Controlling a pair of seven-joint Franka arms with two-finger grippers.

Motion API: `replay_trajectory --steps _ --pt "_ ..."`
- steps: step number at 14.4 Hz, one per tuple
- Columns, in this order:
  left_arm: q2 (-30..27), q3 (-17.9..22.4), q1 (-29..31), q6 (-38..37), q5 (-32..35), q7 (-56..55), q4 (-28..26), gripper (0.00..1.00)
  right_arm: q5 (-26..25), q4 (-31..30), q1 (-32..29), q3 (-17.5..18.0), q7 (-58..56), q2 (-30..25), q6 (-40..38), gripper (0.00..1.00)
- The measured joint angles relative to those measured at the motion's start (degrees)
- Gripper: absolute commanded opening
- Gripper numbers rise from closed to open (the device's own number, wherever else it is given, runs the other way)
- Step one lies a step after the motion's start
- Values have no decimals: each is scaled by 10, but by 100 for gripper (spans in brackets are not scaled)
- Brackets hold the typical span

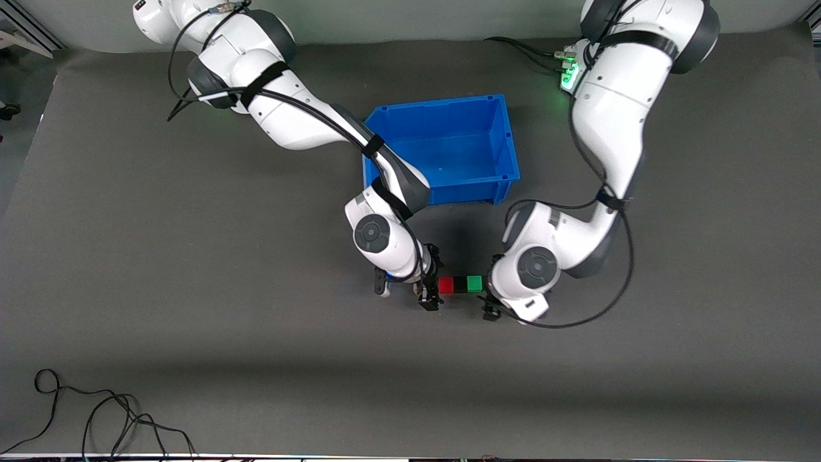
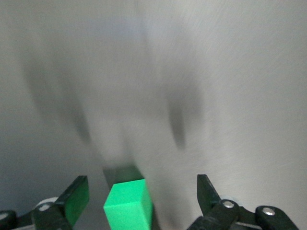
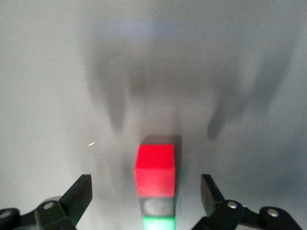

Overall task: Attach green and red cubes to black cube
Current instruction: 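Open both grippers and lift them away from the joined cubes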

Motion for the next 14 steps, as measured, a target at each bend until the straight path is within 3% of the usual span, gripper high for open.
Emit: replay_trajectory --steps 3,5,9,14 --pt "-11 1 51 -90 6 1 88 100 0 -31 -11 0 -35 -57 -23 100" --pt "-21 1 78 -112 32 2 119 100 0 -75 -18 -1 -80 -105 -29 100" --pt "-56 2 111 -126 75 50 132 99 -1 -180 -35 -6 -191 -208 -78 100" --pt "-116 2 194 -216 76 232 132 100 -1 -207 -40 -73 -365 -298 -233 100"
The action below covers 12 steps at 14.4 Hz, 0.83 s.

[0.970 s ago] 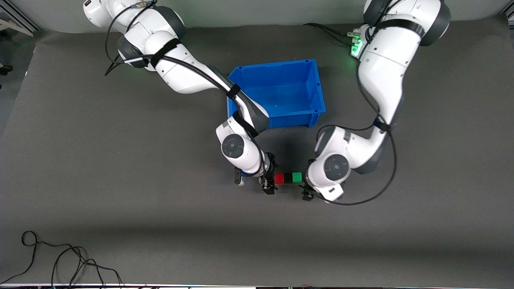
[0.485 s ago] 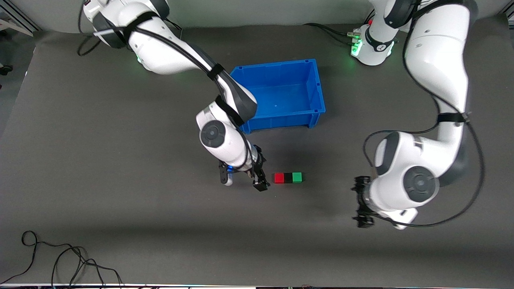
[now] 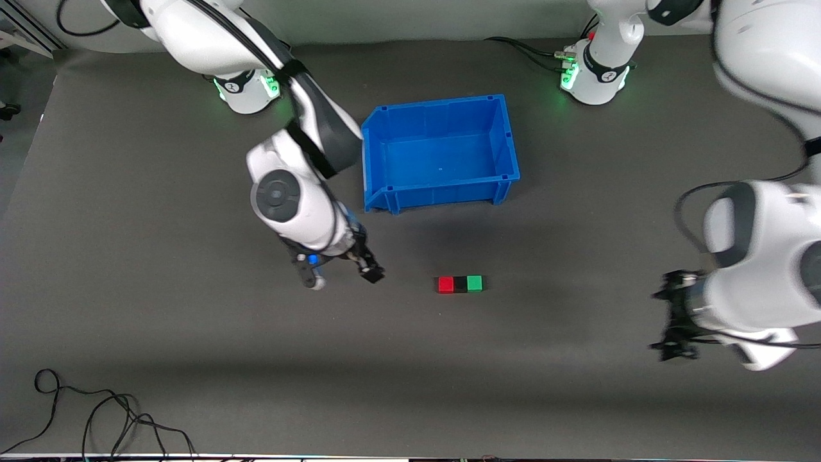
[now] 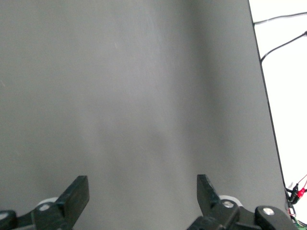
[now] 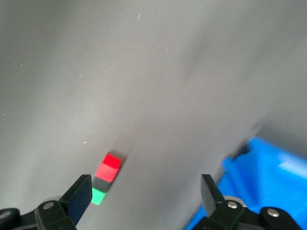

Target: Attach green and red cubes to black cube

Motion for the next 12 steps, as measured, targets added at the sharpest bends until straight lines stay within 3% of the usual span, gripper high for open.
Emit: replay_trajectory --steps 6,12 --pt "-63 -2 84 -121 -1 230 1 100 0 -4 -1 -91 -172 -105 -143 100" --pt "-123 -3 170 -229 -14 542 1 100 -34 -57 -66 -107 -435 -208 -214 100"
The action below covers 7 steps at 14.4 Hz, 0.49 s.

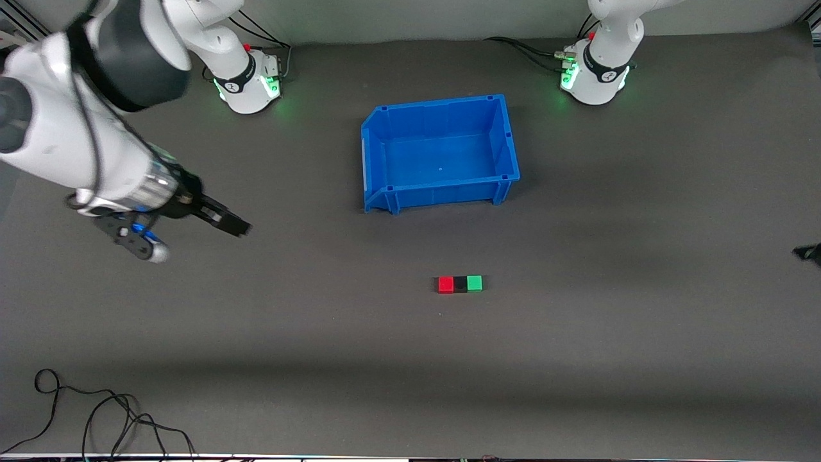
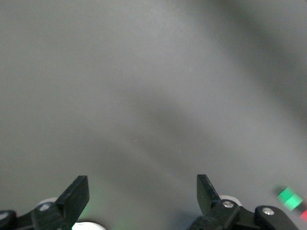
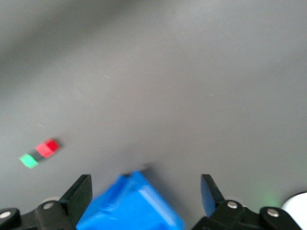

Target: Attach green and red cubes to black cube

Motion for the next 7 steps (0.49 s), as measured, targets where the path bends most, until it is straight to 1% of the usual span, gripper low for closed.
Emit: replay_trajectory --steps 2,4,5,7 --pt "-7 0 6 -11 -1 56 0 100 -33 -7 -19 0 -101 -18 -14 100" --pt "-8 -4 6 -12 -8 65 0 100 -73 -8 -28 7 -171 -38 -15 100" --pt "-8 -7 5 -11 -19 68 0 100 -87 -8 -43 25 -195 -51 -15 100" --pt "-8 -10 -1 -10 -33 69 -1 100 -95 -8 -104 86 -244 -77 -16 100"
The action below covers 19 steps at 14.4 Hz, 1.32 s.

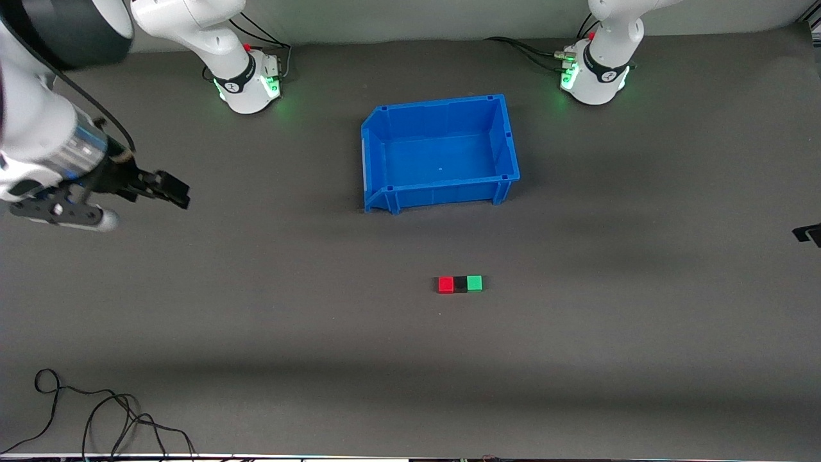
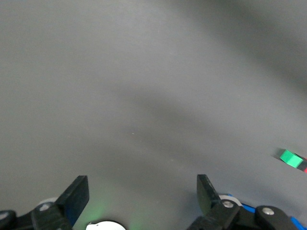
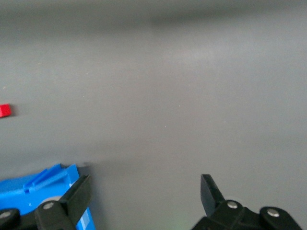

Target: Attach green and red cubes to black cube

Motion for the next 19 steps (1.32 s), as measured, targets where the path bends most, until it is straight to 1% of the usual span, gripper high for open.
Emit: replay_trajectory --steps 1,2,3,5,7,9,16,17,18,19 --pt "0 -1 -2 0 -6 1 0 100 -1 0 -28 25 -17 -11 -2 100" --pt "-1 -2 -4 0 -9 2 0 100 -1 0 -45 37 -28 -19 -3 100" --pt "-2 -3 -7 0 -11 4 0 100 -1 0 -54 41 -35 -26 -5 100" --pt "-6 -5 -16 0 -13 33 0 100 -1 0 -61 42 -38 -35 -13 100" --pt "-9 -6 -22 0 -13 103 -2 100 -1 0 -68 42 -38 -40 -20 100" --pt "-13 -6 -23 0 -13 141 -10 100 -1 0 -69 42 -39 -40 -21 100" --pt "-40 -6 -27 13 0 159 -68 100 -4 -2 -70 43 -66 -38 -20 100" --pt "-46 3 -37 18 3 159 -78 100 -4 -3 -70 43 -66 -37 -20 100" --pt "-52 25 -59 19 3 159 -87 100 -4 -5 -71 43 -67 -37 -20 100" --pt "-57 58 -92 20 4 160 -95 100 -4 -8 -72 43 -69 -37 -19 100"
